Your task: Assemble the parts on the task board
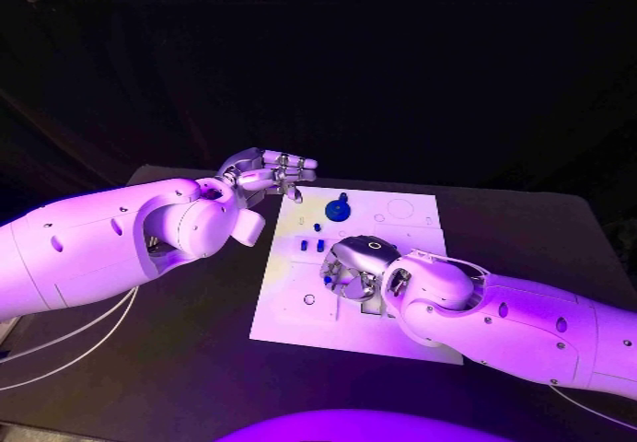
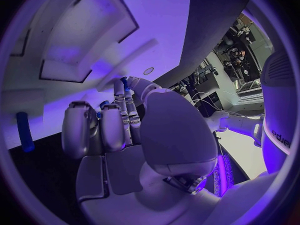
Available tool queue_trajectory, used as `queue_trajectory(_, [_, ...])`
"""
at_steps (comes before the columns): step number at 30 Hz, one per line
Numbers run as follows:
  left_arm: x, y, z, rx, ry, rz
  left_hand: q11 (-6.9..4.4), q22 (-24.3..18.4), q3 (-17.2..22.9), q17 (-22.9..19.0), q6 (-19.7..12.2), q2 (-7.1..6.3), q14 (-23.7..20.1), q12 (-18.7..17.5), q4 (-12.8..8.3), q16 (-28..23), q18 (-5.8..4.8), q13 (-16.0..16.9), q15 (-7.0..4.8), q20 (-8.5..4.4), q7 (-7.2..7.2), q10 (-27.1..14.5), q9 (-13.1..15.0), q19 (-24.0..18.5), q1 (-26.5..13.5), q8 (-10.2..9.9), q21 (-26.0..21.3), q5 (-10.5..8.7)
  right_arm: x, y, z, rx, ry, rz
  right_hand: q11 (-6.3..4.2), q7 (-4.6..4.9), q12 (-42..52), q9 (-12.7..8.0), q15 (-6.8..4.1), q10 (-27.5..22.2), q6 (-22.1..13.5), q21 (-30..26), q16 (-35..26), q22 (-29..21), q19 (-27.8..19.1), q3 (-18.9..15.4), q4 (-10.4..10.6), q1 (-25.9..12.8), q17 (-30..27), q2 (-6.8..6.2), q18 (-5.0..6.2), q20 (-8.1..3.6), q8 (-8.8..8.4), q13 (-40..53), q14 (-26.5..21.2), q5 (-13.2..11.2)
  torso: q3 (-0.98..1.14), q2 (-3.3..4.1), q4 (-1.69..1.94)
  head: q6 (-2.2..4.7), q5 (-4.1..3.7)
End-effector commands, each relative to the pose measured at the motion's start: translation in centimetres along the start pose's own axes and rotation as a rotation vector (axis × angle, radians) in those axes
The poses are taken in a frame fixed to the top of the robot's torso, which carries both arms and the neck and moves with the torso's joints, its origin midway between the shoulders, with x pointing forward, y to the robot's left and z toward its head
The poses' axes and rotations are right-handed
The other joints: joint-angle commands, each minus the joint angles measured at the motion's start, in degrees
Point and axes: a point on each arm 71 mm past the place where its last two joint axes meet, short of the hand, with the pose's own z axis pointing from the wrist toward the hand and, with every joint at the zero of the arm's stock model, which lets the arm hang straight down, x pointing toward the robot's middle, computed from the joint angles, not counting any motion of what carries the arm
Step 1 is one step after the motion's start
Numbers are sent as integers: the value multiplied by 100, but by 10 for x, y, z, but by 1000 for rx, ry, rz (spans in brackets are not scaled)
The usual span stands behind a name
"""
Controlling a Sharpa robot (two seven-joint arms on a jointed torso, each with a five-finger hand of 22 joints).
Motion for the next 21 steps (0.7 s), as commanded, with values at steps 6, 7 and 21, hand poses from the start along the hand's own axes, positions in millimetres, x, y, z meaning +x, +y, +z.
queue_trajectory(6, [3,-1,0,0,26,-1,-12,-6,-25,-7,-14,52,-46,35,-19,-36,75,6,1,12,21,-50,-6,-24,8,-28,-32,-4,-3,-3,-9,11,-40,-4,30,-1,-36,-41,53,-167,-182,-70,-35,674,-24,-64,-5,-85,-26,-55,-38,63,-78,-52,163,-30,7,4,-5,23,-10])
queue_trajectory(7, [3,-1,0,0,26,-1,-12,-6,-25,-7,-14,52,-46,35,-19,-36,75,6,1,12,21,-50,-6,-24,8,-28,-32,-4,-5,-3,-11,10,-46,-3,30,-2,-31,-43,53,-169,-191,-67,-33,676,-23,-73,-5,-94,-24,-63,-39,65,-79,-50,163,-30,6,2,-4,25,-19])
queue_trajectory(21, [-2,-1,-3,-2,19,1,-11,-8,-29,-11,-16,52,-47,36,-19,-39,75,5,2,12,22,-55,-7,-25,6,-29,-35,-4,-64,-32,-53,78,-129,6,-1,-63,38,-39,36,-191,-181,-50,-13,695,-11,-202,12,-201,-8,-134,-39,68,-49,-33,167,-47,-3,-2,-20,157,-252])
